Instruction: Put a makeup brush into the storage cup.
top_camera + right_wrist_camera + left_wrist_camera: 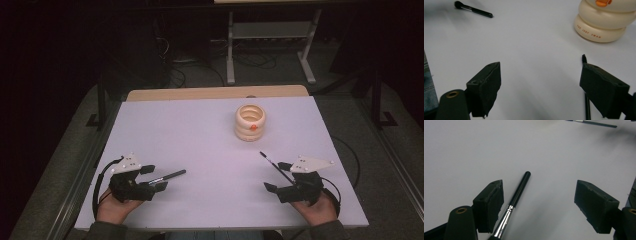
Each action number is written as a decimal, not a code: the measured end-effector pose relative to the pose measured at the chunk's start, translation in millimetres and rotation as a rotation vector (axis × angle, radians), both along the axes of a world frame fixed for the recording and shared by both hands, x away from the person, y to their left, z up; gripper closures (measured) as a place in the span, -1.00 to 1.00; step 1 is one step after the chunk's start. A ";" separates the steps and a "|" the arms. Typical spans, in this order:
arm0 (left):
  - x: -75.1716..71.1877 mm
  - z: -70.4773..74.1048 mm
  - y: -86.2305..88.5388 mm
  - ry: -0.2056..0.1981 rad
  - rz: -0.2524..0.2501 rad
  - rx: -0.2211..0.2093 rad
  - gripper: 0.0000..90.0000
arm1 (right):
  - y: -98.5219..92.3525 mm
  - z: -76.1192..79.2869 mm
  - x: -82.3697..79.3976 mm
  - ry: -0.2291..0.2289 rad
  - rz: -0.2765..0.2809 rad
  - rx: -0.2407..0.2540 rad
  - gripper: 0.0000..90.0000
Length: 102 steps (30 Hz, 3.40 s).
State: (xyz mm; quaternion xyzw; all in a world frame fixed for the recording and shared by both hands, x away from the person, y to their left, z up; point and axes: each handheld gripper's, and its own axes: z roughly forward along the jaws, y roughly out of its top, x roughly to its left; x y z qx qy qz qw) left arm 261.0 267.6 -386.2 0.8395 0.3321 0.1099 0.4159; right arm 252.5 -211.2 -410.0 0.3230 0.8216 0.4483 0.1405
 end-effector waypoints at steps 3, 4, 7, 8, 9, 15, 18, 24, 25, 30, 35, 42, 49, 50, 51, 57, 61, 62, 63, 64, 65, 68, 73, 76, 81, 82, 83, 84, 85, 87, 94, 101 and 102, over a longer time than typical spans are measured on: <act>8.0 4.2 0.5 -0.002 -0.016 0.031 -0.42 | -2.4 1.1 -0.6 0.000 -0.010 0.004 -0.63; 14.2 6.6 1.6 0.005 -0.029 0.054 -0.41 | -2.4 0.8 -0.7 0.008 -0.009 0.004 -0.63; 20.1 8.7 0.9 0.008 -0.043 0.074 -0.35 | -1.5 -0.6 0.2 0.013 -0.003 -0.005 -0.63; 22.4 9.7 0.2 0.011 -0.048 0.080 -0.35 | -1.5 -0.6 0.2 0.013 -0.003 -0.005 -0.63; 26.4 11.8 -0.9 0.005 -0.066 0.093 -0.30 | -1.2 -1.5 1.3 0.013 0.004 -0.010 -0.63; 38.3 8.0 -7.1 0.027 -0.132 0.172 -0.14 | -1.3 0.3 1.1 0.001 0.016 -0.014 -0.63; 45.3 3.4 -8.8 0.069 -0.139 0.182 -0.10 | -3.6 2.3 2.0 0.003 0.006 0.001 -0.63; 53.4 -1.7 -15.7 0.096 -0.158 0.234 0.02 | -3.2 0.8 3.9 0.012 0.015 0.001 -0.63; 55.2 -2.1 -16.3 0.099 -0.158 0.239 0.02 | -3.2 0.8 3.9 0.012 0.015 0.001 -0.63; 66.0 -4.3 -21.0 0.139 -0.179 0.282 0.13 | -3.5 -0.2 3.5 0.011 0.019 0.004 -0.63; 70.8 -7.3 -26.5 0.172 -0.204 0.314 0.20 | -4.9 1.4 3.8 0.006 0.021 0.017 -0.63; 76.7 -19.7 -32.9 0.235 -0.220 0.352 0.34 | -4.0 1.2 3.6 0.010 0.035 0.016 -0.62; 78.7 -25.7 -34.6 0.284 -0.235 0.380 0.45 | -5.8 1.8 5.1 0.013 0.038 0.040 -0.62; 78.7 -25.7 -34.6 0.284 -0.235 0.380 0.47 | -5.8 1.8 5.1 0.013 0.038 0.040 -0.62; 78.9 -27.1 -34.2 0.280 -0.236 0.387 0.47 | -5.3 1.2 5.6 0.013 0.041 0.038 -0.62; 80.1 -29.8 -36.6 0.298 -0.239 0.401 0.55 | -3.6 2.1 4.4 0.016 0.048 0.036 -0.61; 79.9 -31.7 -39.9 0.301 -0.244 0.419 0.59 | -3.7 2.6 4.4 0.011 0.046 0.048 -0.61; 80.0 -31.7 -40.2 0.299 -0.245 0.424 0.61 | -3.5 2.6 4.5 0.013 0.047 0.050 -0.61; 79.5 -32.3 -40.8 0.294 -0.243 0.424 0.67 | -2.7 2.0 4.8 0.017 0.051 0.049 -0.61; 80.1 -31.8 -40.9 0.279 -0.257 0.450 0.67 | -2.7 2.0 4.8 0.017 0.051 0.049 -0.61; 79.2 -32.3 -41.5 0.270 -0.254 0.452 0.71 | -1.3 1.6 4.8 0.019 0.053 0.042 -0.61; 78.7 -32.2 -42.2 0.265 -0.252 0.462 0.75 | -0.4 1.6 4.4 0.017 0.055 0.042 -0.61; 77.1 -32.2 -43.9 0.255 -0.244 0.474 0.77 | 0.5 1.8 4.7 0.015 0.056 0.034 -0.61; 76.7 -32.1 -44.8 0.256 -0.238 0.475 0.77 | 1.6 2.0 4.1 0.013 0.057 0.034 -0.61; 75.0 -29.7 -47.4 0.276 -0.244 0.491 0.77 | 4.3 5.5 3.2 0.006 0.076 0.018 -0.56; 75.5 -29.0 -46.5 0.286 -0.246 0.484 0.77 | 5.0 6.8 2.8 0.004 0.077 0.016 -0.56; 78.0 -26.4 -42.3 0.304 -0.237 0.454 0.77 | 5.7 8.3 3.1 0.002 0.080 0.013 -0.56; 78.1 -25.4 -41.2 0.307 -0.235 0.446 0.77 | 6.5 9.9 3.5 -0.003 0.083 0.007 -0.57; 78.1 -24.1 -40.5 0.304 -0.239 0.454 0.77 | 7.6 11.5 3.6 -0.007 0.084 0.005 -0.58; 77.4 -23.2 -40.4 0.291 -0.236 0.455 0.77 | 10.0 14.1 3.9 -0.009 0.087 0.004 -0.61; 74.0 -5.5 -44.2 0.260 -0.253 0.424 0.77 | 22.4 28.1 6.3 0.000 0.136 -0.014 -0.59; 69.0 12.3 -54.1 0.226 -0.289 0.405 0.77 | 36.7 43.9 15.8 0.023 0.187 -0.043 -0.63; 68.3 13.4 -55.9 0.216 -0.291 0.399 0.77 | 39.0 46.6 16.5 0.023 0.194 -0.043 -0.63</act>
